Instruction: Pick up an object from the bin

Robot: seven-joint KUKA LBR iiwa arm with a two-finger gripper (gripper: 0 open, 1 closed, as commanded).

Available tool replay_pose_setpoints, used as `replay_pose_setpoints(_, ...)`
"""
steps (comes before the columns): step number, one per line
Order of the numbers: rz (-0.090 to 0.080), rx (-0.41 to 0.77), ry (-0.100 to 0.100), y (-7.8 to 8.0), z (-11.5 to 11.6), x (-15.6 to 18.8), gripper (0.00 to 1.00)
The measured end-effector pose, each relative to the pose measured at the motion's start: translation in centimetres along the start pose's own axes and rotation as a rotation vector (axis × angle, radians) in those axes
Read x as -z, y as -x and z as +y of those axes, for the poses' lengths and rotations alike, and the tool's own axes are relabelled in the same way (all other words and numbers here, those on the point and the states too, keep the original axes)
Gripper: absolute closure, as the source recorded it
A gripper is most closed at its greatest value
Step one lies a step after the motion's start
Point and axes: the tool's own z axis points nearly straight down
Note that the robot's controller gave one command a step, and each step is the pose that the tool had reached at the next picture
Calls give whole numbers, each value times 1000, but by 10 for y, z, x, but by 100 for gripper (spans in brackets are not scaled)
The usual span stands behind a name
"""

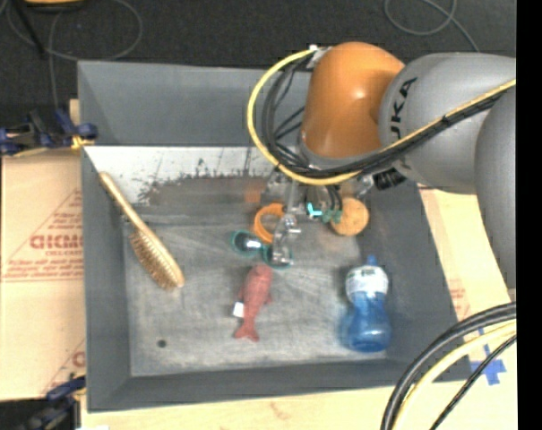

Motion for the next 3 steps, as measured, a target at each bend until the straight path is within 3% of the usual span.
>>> replay_pose_setpoints(1,-8,-1,1,2,0,5,0)
replay_pose_setpoints(2,-13,244,1,-33,36,-95,100)
replay_pose_setpoints(3,-13,244,1,-33,36,-95,100)
